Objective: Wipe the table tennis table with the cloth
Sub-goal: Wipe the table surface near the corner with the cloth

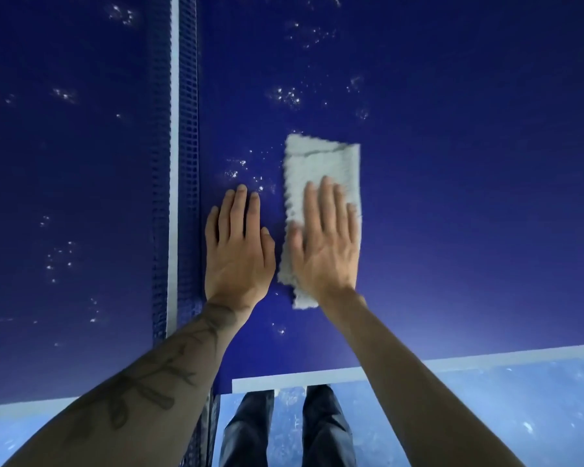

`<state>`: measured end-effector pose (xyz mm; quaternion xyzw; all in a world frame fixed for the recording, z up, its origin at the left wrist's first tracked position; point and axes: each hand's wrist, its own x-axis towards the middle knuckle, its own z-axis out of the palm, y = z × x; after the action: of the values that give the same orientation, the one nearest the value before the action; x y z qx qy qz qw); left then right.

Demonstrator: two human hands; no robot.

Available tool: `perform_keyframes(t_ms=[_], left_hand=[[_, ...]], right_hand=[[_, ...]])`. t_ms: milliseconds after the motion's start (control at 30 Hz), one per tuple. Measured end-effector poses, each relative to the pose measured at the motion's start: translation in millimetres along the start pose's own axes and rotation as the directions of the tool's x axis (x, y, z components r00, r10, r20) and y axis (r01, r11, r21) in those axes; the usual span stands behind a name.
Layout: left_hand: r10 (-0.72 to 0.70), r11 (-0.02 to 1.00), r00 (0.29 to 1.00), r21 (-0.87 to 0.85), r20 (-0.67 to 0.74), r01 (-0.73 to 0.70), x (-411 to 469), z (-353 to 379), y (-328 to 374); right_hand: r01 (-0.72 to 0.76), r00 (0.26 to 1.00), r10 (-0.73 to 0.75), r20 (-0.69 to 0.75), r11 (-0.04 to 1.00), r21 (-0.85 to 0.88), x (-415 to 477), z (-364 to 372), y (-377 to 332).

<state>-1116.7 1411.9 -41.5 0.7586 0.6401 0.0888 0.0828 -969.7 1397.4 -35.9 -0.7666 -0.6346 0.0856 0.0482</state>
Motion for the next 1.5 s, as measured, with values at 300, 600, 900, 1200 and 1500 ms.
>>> perform_keyframes(t_ms=[300,600,900,1200,1500], left_hand=[[0.001,1.0,1.0,0.007,-0.016,-0.001,1,1,0],[-0.016,1.0,1.0,-0.006,-0.011,0.016,1,-3,3],[-0.181,0.978,0.978,-0.127,-0.102,0.168,57,-19,13],[-0.148,0.988,0.989,-0.046,-0.028,0.147,136,3,15],[-0.124,0.992,0.988,-0.036,-0.093,0.121,136,4,12]], right_hand=[[-0.242,0.97,0.242,-0.026,0.97,0.005,23,-28,83],[0.232,0.971,-0.233,0.054,0.972,0.035,18,-10,22],[-0.142,0.99,0.142,0.022,0.99,0.017,117,-35,76],[0.159,0.986,-0.16,0.036,0.987,0.016,90,-22,74],[0.052,0.999,-0.052,0.003,0.998,0.023,157,-18,29]])
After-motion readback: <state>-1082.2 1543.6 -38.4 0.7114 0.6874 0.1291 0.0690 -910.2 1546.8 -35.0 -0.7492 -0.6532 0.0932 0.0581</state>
